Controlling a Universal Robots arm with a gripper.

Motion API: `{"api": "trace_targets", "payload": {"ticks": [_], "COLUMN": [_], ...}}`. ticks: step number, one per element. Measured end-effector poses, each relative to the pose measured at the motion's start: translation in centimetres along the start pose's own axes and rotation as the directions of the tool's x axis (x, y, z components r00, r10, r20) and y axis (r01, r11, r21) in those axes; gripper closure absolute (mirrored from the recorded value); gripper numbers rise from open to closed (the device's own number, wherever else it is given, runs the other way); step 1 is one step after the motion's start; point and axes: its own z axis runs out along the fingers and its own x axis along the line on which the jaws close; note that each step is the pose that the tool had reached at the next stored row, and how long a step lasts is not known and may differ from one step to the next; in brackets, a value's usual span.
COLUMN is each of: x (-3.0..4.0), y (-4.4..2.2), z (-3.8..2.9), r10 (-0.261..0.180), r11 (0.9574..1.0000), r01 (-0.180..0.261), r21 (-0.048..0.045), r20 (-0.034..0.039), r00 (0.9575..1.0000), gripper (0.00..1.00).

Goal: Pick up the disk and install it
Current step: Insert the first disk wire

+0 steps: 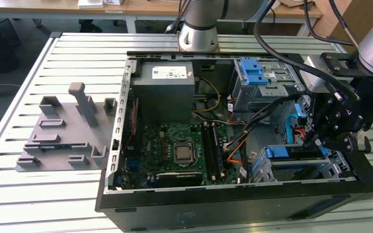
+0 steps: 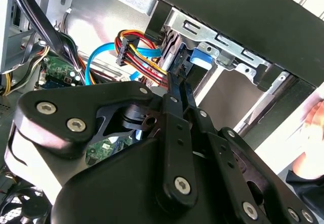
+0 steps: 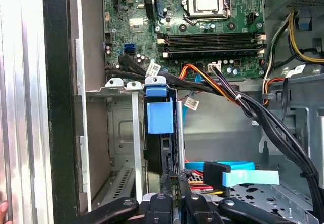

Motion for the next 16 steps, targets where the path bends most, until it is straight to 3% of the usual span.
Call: {"api": "trace_targets", "payload": {"ticks": [16], "x": [0.20], "y": [-0.14], "z": [0.16], "r10": [0.000], "r11": [1.0000], "r01": [0.000], "r21": [-0.0062], "r20": [0.0008], "r00": [1.0000], "gripper": [0.84]}}
